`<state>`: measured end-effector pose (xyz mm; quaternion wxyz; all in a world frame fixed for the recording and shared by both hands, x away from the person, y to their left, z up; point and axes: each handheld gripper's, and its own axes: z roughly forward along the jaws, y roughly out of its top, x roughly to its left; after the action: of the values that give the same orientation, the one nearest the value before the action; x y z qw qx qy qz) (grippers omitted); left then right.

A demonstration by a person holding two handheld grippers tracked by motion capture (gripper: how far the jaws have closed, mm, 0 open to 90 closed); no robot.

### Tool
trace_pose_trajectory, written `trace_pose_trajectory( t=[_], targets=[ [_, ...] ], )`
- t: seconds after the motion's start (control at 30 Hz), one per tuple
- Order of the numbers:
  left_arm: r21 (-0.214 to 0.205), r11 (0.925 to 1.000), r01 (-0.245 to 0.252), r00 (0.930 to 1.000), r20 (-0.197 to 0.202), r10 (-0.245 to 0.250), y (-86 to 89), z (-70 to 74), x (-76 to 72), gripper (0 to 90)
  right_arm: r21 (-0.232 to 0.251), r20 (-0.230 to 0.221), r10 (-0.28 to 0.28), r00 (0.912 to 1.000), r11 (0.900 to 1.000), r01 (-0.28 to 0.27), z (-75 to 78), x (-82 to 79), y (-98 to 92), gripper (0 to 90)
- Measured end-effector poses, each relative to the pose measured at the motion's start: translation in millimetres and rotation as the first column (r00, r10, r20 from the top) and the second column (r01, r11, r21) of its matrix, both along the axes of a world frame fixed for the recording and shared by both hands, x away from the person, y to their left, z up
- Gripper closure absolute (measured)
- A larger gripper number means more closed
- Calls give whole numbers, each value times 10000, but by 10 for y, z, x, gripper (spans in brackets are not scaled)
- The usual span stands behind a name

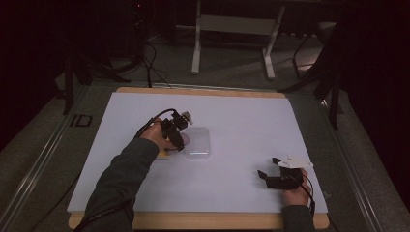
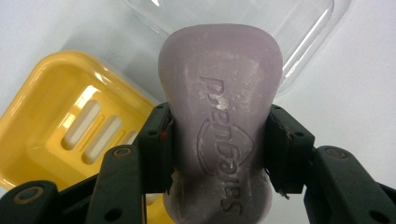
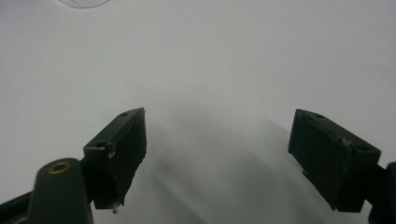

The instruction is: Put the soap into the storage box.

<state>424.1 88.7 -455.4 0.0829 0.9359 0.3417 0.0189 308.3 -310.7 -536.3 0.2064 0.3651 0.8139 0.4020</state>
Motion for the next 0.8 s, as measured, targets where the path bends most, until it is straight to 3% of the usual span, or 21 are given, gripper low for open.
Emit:
trace_pose_trajectory(
  t=[0.8],
  targets=[
    [-30,9971,-764,9971,-68,764,159,-27,87,498,-10,0,-5,10000,10000,5,0,-1,2,190]
  ],
)
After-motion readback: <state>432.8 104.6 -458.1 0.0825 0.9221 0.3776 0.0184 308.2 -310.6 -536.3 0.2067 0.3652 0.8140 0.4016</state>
